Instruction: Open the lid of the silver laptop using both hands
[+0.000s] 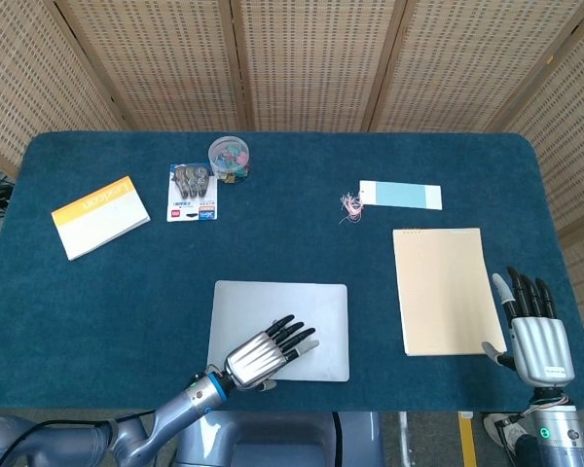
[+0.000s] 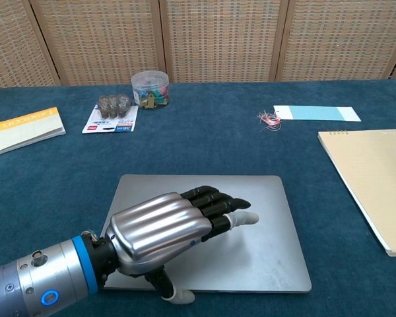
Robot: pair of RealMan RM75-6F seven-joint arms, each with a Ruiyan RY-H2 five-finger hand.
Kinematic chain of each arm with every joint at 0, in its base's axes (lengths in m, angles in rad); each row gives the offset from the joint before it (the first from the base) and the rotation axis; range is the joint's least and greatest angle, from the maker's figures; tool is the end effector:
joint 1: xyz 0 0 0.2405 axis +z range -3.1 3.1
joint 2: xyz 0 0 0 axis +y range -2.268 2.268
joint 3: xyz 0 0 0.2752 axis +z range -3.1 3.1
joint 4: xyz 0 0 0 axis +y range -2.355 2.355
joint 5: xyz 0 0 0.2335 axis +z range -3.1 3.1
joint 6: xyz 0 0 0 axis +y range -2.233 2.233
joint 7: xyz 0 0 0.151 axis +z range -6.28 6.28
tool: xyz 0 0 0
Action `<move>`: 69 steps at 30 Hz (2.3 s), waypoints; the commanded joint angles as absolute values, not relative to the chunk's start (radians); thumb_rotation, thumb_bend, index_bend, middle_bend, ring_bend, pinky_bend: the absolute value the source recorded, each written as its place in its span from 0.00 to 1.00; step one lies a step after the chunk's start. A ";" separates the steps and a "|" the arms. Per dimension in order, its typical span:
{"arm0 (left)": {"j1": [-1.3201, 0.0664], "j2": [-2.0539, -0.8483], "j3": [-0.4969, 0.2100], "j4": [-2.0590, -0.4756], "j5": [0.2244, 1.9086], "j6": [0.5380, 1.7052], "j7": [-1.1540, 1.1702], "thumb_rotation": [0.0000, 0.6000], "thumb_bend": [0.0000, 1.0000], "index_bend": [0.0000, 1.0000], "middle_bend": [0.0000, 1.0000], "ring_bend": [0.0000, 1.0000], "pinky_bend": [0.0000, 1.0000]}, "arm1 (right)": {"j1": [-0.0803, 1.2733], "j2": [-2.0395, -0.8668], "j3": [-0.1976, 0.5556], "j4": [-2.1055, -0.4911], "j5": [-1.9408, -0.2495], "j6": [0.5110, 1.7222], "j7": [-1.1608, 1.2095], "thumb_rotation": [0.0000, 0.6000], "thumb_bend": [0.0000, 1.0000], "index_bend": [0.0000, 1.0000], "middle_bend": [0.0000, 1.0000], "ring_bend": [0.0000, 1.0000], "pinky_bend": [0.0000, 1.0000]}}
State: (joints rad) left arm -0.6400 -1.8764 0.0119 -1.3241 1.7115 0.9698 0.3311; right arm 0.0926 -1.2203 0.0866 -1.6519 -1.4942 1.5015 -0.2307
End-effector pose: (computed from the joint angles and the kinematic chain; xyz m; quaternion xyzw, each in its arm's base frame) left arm -0.1097 0.2308 -0.1610 -0.8590 -0.2135 -0.4079 0.2239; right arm -0.3125 -0.2005 0.1160 0.6016 -0.3474 0.3783 0.6117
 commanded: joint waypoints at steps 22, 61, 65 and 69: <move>-0.657 -1.888 -0.001 -1.299 1.708 1.038 0.401 1.00 0.41 0.00 0.00 0.00 0.00 | 0.094 -1.216 0.085 -1.654 -1.492 1.498 -0.220 1.00 0.00 0.00 0.00 0.00 0.00; -0.712 -1.995 -0.162 -1.128 1.551 1.078 0.488 1.00 0.52 0.00 0.00 0.00 0.00 | 0.096 -1.209 0.082 -1.655 -1.489 1.490 -0.194 1.00 0.00 0.00 0.00 0.00 0.00; -0.726 -1.977 -0.194 -1.145 1.523 1.074 0.496 1.00 0.52 0.00 0.00 0.00 0.00 | 0.098 -1.208 0.083 -1.654 -1.487 1.486 -0.192 1.00 0.00 0.00 0.00 0.00 0.00; -0.733 -1.958 -0.215 -1.159 1.493 1.066 0.501 1.00 0.52 0.00 0.00 0.00 0.00 | 0.103 -1.210 0.076 -1.649 -1.498 1.478 -0.192 1.00 0.00 0.00 0.00 0.00 0.00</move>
